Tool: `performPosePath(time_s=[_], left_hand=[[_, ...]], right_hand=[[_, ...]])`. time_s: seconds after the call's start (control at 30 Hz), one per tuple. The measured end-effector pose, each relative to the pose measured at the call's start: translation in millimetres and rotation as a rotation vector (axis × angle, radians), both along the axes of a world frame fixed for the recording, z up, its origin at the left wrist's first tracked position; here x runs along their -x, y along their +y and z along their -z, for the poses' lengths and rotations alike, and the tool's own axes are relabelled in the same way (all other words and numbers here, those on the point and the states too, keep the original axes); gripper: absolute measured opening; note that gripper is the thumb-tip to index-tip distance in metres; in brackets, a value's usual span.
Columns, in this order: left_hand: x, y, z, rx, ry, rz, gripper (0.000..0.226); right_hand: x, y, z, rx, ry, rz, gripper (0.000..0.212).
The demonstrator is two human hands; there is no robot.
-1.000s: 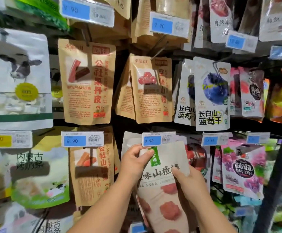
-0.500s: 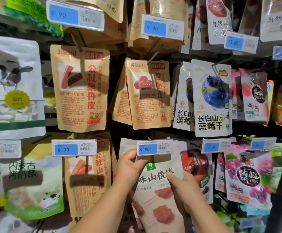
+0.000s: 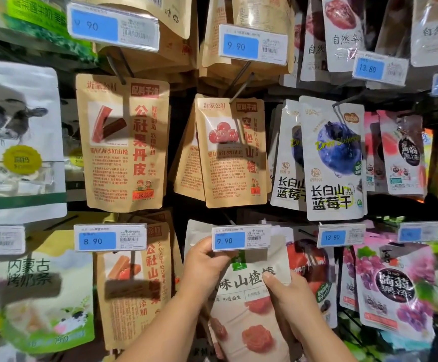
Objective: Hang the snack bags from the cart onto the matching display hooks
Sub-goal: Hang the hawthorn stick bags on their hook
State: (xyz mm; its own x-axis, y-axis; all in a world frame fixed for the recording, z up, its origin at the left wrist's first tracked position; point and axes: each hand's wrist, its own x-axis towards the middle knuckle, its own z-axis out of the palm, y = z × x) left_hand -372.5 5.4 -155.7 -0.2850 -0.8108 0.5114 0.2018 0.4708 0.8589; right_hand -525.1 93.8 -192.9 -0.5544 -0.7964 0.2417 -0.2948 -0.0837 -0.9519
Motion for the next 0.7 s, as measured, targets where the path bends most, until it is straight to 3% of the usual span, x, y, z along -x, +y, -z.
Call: performPosePath(time_s=[0.17, 0.7], left_hand=[[4, 1, -1, 0.035, 0.087, -0.016, 0.031], [11, -4, 2, -0.056, 0.039, 0.002, 0.033]], right_hand=[[6, 1, -5, 0.024, 0.042, -0.008, 0.012], [9, 4, 0, 0.050, 0.025, -0.004, 0.012]])
